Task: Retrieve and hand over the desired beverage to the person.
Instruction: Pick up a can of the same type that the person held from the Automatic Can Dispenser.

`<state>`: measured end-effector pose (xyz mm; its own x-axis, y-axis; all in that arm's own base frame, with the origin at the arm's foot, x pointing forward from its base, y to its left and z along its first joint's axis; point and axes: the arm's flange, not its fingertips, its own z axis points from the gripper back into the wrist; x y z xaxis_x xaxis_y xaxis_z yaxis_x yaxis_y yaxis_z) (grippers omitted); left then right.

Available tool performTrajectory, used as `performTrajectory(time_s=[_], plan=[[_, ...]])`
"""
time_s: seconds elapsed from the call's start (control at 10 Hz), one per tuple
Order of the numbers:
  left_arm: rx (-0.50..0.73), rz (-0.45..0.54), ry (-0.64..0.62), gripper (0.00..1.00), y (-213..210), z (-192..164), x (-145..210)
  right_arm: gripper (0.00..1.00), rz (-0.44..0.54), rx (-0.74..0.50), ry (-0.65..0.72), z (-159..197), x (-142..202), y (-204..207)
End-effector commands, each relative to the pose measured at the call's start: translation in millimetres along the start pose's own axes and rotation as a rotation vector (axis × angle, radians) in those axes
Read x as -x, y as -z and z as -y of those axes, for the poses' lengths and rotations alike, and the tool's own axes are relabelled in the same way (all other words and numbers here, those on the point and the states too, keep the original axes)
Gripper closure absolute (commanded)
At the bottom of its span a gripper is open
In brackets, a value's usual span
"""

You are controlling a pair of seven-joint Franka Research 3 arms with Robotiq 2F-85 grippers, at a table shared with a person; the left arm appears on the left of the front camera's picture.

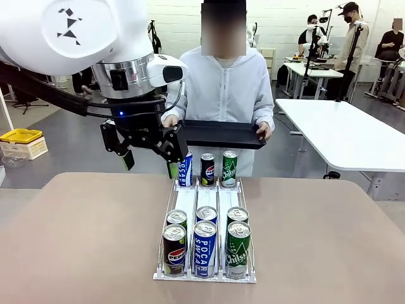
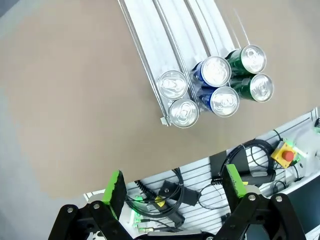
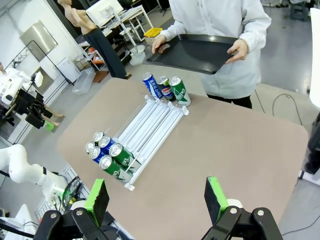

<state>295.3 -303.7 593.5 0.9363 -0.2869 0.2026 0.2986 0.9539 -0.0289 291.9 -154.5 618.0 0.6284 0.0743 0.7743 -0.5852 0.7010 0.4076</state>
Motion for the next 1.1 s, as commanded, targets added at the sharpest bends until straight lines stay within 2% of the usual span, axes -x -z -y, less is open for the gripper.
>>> performTrajectory(time_s=[0.0, 0.7, 1.0], plan=[[-0.009, -0.016, 0.021, 0.00, -6.8, -3.7, 3.5, 0.00, 0.021, -0.025, -0.016, 1.5, -4.2, -0.4], [0.009, -0.013, 0.005, 0.00, -4.3, -1.7, 2.3, 0.00, 0.021, -0.025, -0.016, 1.5, -4.2, -0.4], [-0.028, -0.015, -0.075, 0.00, 24.1, 41.4, -7.5, 0.00, 0.021, -0.025, -0.016, 1.5, -4.2, -0.4]])
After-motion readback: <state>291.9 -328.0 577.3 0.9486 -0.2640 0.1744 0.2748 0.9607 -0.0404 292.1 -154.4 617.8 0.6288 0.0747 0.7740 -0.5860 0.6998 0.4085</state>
